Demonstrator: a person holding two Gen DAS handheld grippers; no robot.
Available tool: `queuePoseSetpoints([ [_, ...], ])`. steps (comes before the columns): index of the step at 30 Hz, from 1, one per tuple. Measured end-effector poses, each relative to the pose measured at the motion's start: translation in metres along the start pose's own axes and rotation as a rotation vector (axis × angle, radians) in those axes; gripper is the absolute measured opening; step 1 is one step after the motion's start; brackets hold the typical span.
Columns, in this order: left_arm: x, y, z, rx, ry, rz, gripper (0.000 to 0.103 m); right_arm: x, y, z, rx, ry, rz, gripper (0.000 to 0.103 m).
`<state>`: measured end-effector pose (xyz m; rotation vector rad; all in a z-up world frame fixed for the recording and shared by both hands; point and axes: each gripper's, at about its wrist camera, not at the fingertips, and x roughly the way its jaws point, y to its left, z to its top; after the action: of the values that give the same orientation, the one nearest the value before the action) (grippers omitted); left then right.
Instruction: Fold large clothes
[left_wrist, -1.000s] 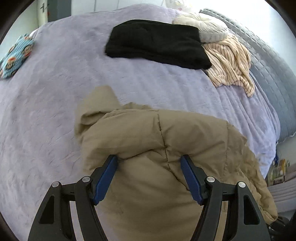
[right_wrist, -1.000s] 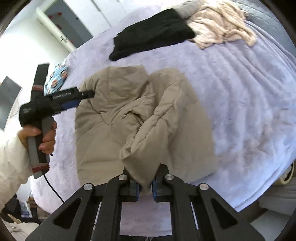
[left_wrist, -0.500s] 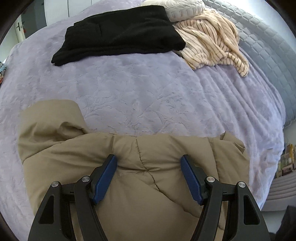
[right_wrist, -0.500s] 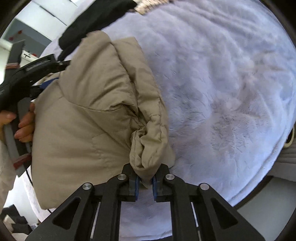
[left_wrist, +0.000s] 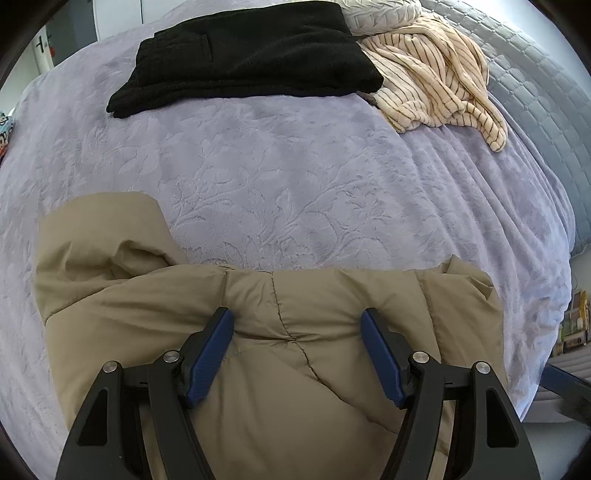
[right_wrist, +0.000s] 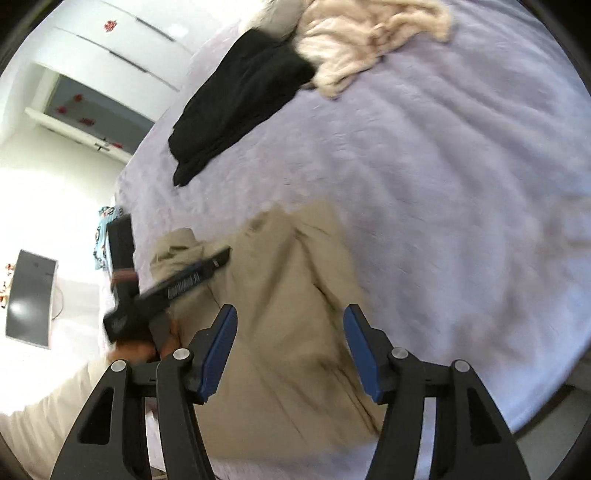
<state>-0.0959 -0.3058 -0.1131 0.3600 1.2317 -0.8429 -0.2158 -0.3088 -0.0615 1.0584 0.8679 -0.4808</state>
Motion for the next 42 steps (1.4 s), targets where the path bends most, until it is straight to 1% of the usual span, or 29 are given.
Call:
queuePoseSetpoints([
  [3,-0.009,0.002,0.002,-0.004,0.001,0.0,0.072,0.044,-0.008,0.018,0.1,0.07,0.044,0.063],
  [5,-0.024,0.007,0.003,-0.022,-0.013,-0.008,0.072,0.065,-0.012,0.023,0.132,0.107,0.014,0.041],
  [6,-0.035,0.011,0.002,-0.032,-0.026,-0.016,0.072,0.073,-0.012,0.025,0.126,0.12,-0.008,0.023],
  [7,-0.05,0.019,0.0,-0.045,-0.048,-0.017,0.072,0.076,-0.011,0.026,0.112,0.117,-0.032,0.019],
  [9,-0.08,0.037,-0.01,-0.072,-0.092,0.003,0.072,0.078,-0.007,0.025,0.055,0.115,-0.088,0.015],
  [10,-0.089,0.046,-0.015,-0.088,-0.101,0.011,0.072,0.079,-0.004,0.025,0.016,0.115,-0.115,0.015],
  [11,-0.1,0.057,-0.025,-0.113,-0.105,0.018,0.072,0.079,-0.003,0.023,-0.01,0.118,-0.132,0.015],
  [13,-0.109,0.074,-0.046,-0.158,-0.077,0.019,0.072,0.082,-0.002,0.019,-0.063,0.126,-0.165,0.015],
  [16,-0.099,0.08,-0.084,-0.194,0.021,0.028,0.072,0.091,-0.003,0.017,-0.087,0.142,-0.193,0.014],
  [17,-0.096,0.079,-0.095,-0.207,0.036,0.02,0.072,0.093,-0.004,0.015,-0.098,0.143,-0.206,0.014],
  [19,-0.093,0.075,-0.11,-0.248,0.035,0.011,0.074,0.1,-0.004,0.013,-0.132,0.149,-0.231,0.012],
  [20,-0.092,0.073,-0.114,-0.263,0.034,0.011,0.074,0.101,-0.003,0.011,-0.146,0.155,-0.239,0.012],
  [21,-0.089,0.071,-0.118,-0.282,0.036,0.018,0.076,0.102,-0.005,0.011,-0.155,0.158,-0.242,0.012],
  [23,-0.087,0.07,-0.122,-0.313,0.043,0.036,0.081,0.101,-0.005,0.01,-0.163,0.172,-0.239,0.012],
  [26,-0.09,0.07,-0.127,-0.33,0.051,0.057,0.081,0.093,-0.005,0.013,-0.17,0.192,-0.228,0.012],
  [28,-0.092,0.07,-0.13,-0.341,0.054,0.073,0.081,0.086,-0.003,0.012,-0.195,0.207,-0.217,0.016],
  [32,-0.095,0.073,-0.132,-0.383,0.061,0.095,0.082,0.071,-0.002,0.008,-0.217,0.238,-0.19,0.018],
  [33,-0.096,0.074,-0.133,-0.393,0.064,0.11,0.09,0.067,-0.003,0.006,-0.221,0.247,-0.187,0.021],
  [34,-0.095,0.074,-0.133,-0.401,0.067,0.128,0.094,0.065,-0.003,0.006,-0.224,0.254,-0.188,0.025],
  [35,-0.095,0.074,-0.134,-0.405,0.068,0.139,0.097,0.064,-0.003,0.006,-0.224,0.259,-0.188,0.026],
  [37,-0.096,0.073,-0.135,-0.405,0.067,0.145,0.097,0.06,-0.004,0.004,-0.219,0.265,-0.183,0.031],
  [40,-0.098,0.071,-0.133,-0.396,0.065,0.157,0.097,0.055,-0.005,0.001,-0.215,0.271,-0.181,0.041],
  [42,-0.098,0.071,-0.132,-0.387,0.063,0.158,0.099,0.046,-0.009,-0.005,-0.216,0.273,-0.181,0.044],
])
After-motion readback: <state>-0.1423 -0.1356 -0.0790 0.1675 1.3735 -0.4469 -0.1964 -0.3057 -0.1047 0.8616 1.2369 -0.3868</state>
